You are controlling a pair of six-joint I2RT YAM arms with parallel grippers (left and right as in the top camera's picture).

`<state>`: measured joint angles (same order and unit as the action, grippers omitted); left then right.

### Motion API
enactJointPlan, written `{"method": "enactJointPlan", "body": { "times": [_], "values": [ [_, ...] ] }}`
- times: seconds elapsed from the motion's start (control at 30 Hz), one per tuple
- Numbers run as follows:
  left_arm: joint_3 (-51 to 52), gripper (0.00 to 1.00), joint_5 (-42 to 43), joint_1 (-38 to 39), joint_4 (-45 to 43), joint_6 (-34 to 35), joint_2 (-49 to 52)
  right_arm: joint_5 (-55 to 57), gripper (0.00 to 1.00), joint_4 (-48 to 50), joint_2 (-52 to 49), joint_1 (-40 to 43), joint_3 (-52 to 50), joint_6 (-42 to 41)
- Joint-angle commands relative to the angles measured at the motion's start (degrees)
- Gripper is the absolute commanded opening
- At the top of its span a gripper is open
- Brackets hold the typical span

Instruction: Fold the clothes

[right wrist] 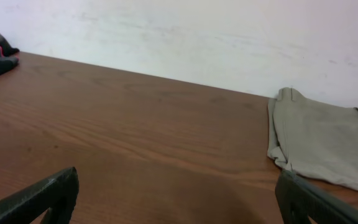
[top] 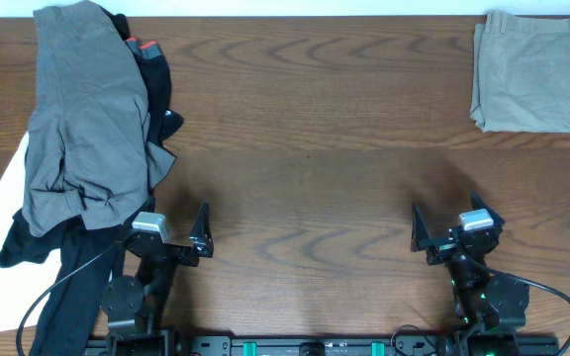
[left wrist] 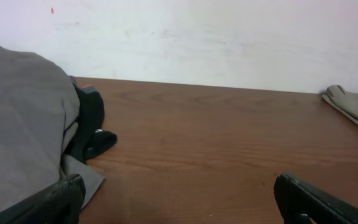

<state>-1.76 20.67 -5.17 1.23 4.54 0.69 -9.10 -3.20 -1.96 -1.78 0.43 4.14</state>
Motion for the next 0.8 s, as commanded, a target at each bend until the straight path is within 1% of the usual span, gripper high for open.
{"method": "enactJointPlan", "body": {
  "times": [0.0,0.5,0.6,0.77],
  "values": [
    [1.53,0.98,0.96,-0.24,1.11,0.48,-0.46,0.33,0.99,-0.28,0.46,-0.52,-0.11,-0.24],
    [1.53,0.98,0.94,-0.24,1.11,0.48,-0.46,1.25,0.99,-0.17,0.46,-0.52,-0.11,-0.22],
    [1.51,0.98,0.85,-0.22,0.85,0.55,-0.46,0.52,0.99,2.49,0.46,-0.55,-0.11,-0.39],
    [0.11,0.98,1.01,-0.22,0.74,2.05,-0.42,-4.24,0.99,10.38,0.46,-0.52,-0.11,-0.46]
  ]
}}
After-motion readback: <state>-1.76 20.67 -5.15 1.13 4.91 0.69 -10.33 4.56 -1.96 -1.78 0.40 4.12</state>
